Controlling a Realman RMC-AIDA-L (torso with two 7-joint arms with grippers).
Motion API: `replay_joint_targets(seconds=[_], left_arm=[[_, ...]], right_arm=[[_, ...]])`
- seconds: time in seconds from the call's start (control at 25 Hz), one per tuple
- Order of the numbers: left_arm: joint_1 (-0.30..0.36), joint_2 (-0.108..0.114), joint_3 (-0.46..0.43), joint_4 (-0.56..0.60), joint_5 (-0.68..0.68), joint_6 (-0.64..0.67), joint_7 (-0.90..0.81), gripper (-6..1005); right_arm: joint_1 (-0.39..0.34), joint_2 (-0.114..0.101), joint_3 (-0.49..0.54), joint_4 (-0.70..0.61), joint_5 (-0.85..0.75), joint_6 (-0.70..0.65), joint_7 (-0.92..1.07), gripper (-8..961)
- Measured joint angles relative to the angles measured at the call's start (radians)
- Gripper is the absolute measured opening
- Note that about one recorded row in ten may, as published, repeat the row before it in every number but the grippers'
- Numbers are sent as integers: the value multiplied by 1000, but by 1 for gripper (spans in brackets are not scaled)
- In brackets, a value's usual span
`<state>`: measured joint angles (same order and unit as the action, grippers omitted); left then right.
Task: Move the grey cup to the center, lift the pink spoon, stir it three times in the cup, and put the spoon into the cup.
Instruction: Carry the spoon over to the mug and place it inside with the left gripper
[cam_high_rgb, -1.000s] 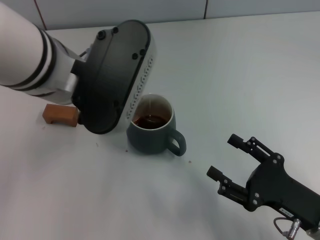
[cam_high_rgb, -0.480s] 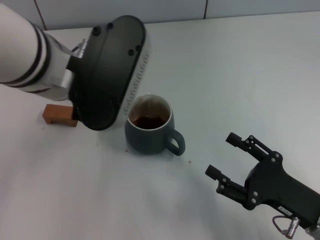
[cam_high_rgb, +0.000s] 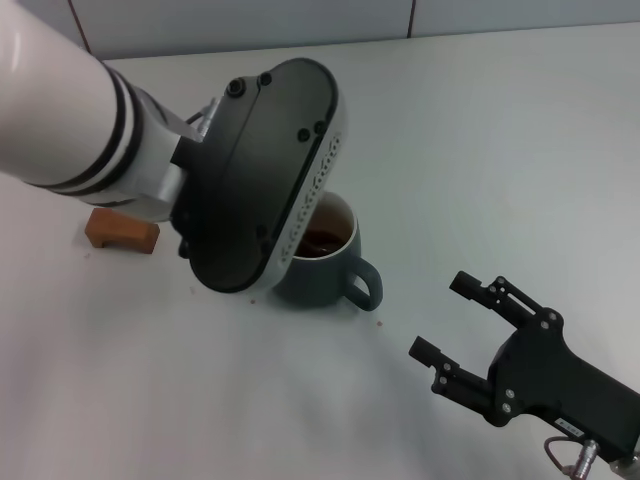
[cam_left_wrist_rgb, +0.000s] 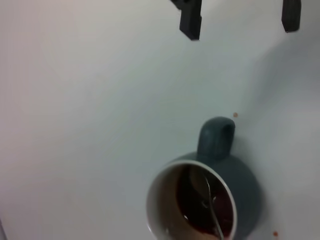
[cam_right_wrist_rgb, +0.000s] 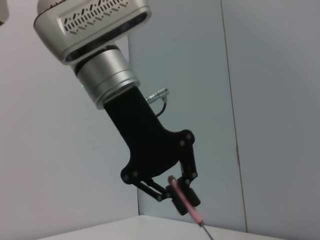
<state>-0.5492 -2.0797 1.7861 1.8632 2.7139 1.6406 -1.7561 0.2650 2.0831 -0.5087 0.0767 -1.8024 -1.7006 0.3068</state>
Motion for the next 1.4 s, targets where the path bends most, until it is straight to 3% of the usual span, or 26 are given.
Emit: replay_joint_targets(seconds=[0.36,0.88,1.4], left_arm=[[12,3,-19,11,68,36,-16,132],[-12,0,1,6,17,-16,-8,133],[7,2,-8,20,69,36,-22,133]], right_arm=[[3,0,-1,0,0,7,0,803],[2,2,-1,1,-8,7,0,804],[5,3,-1,3,-22,6,0,804]])
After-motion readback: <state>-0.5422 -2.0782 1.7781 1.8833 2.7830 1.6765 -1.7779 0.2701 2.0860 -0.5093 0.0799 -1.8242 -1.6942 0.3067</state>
